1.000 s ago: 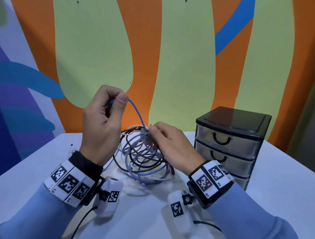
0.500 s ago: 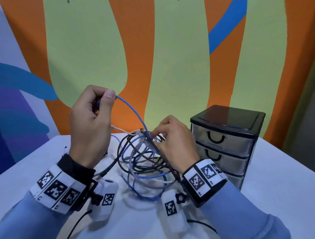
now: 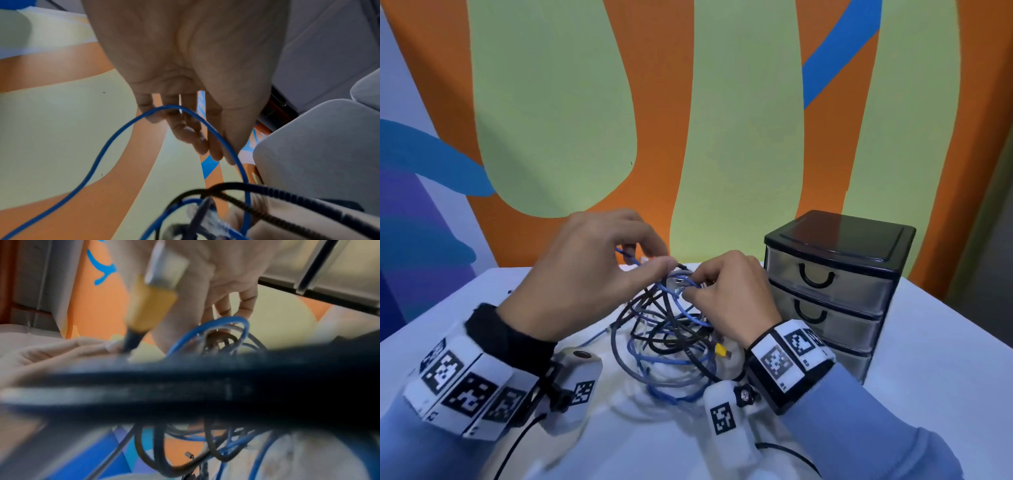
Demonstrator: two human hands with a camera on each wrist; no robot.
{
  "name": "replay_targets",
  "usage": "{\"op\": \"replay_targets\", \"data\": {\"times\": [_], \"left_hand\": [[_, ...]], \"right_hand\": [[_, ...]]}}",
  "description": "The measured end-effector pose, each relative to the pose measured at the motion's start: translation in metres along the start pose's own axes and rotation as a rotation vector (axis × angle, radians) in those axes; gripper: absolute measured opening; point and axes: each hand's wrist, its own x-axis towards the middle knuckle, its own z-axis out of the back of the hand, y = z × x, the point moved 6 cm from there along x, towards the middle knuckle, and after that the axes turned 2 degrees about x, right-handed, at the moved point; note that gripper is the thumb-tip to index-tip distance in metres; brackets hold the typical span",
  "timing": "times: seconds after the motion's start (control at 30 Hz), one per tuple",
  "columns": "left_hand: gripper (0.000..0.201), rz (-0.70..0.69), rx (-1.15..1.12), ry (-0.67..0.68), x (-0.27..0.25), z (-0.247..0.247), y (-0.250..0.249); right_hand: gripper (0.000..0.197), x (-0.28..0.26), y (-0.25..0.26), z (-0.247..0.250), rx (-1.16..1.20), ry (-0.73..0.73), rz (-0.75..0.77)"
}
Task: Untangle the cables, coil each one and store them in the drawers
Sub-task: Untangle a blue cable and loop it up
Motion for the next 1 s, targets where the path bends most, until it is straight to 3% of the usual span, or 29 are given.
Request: {"op": "replay_targets", "data": {"times": [0.2, 0.4, 0.6, 0.83, 1.0], "left_hand": [[0.044, 0.084, 0.075, 0.209, -0.005, -0.013, 0.010], [0.009, 0.112, 0.276, 0.330, -0.008, -0.019, 0.014], [0.020, 0.135, 0.506, 0.296, -0.008, -0.018, 0.023], [0.026, 0.164, 0.483, 0.330, -0.010, -0.029, 0.029], [0.023, 0.164, 0.398, 0.166, -0.006, -0.020, 0.036]], "right_hand": [[0.022, -0.001, -0.003, 0.000, 0.031, 0.008, -0.052], [0.009, 0.002, -0.007, -0.004, 0.221, 0.022, -0.057], [0.012, 0.003, -0.009, -0.012, 0.467, 0.134, -0.088], [0.006, 0.001, -0.008, -0.023, 0.661, 0.278, -0.115], [0.013, 0.002, -0.008, -0.028, 0.682, 0.318, -0.116]]}}
